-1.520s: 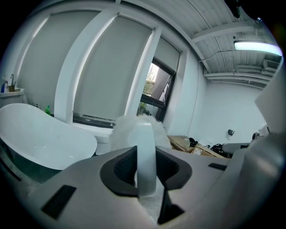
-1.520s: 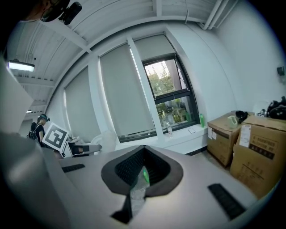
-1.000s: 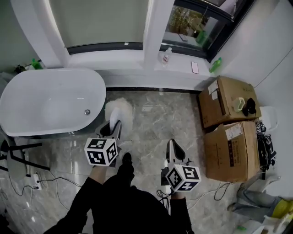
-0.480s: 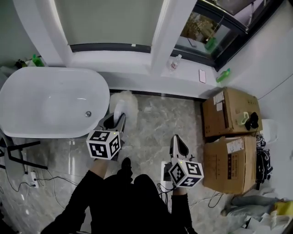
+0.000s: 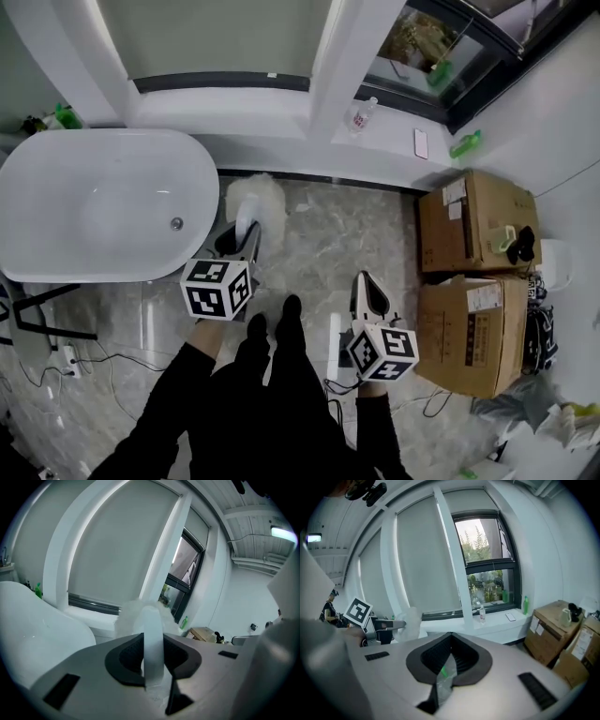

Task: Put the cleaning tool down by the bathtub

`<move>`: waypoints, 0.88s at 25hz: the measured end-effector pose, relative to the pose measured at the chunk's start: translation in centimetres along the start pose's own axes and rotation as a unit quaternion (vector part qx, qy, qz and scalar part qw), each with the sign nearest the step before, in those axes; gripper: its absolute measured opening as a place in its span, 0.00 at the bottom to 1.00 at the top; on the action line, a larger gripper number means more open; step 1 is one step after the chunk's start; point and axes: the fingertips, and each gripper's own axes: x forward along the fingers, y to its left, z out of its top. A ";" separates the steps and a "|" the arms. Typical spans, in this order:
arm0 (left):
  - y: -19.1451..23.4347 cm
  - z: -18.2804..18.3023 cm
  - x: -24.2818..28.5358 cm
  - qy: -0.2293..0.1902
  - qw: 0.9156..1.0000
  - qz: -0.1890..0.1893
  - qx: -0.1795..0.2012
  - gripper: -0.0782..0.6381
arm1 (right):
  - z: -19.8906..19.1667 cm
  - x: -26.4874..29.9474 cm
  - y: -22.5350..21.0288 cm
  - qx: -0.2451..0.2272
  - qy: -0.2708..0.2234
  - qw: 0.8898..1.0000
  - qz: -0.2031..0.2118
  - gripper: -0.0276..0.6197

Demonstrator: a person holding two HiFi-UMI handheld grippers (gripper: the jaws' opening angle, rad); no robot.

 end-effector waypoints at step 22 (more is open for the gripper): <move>1.3 -9.2 11.5 0.051 0.998 0.045 -0.005 0.24 | -6.0 10.6 -6.7 0.005 0.063 0.998 0.031 0.04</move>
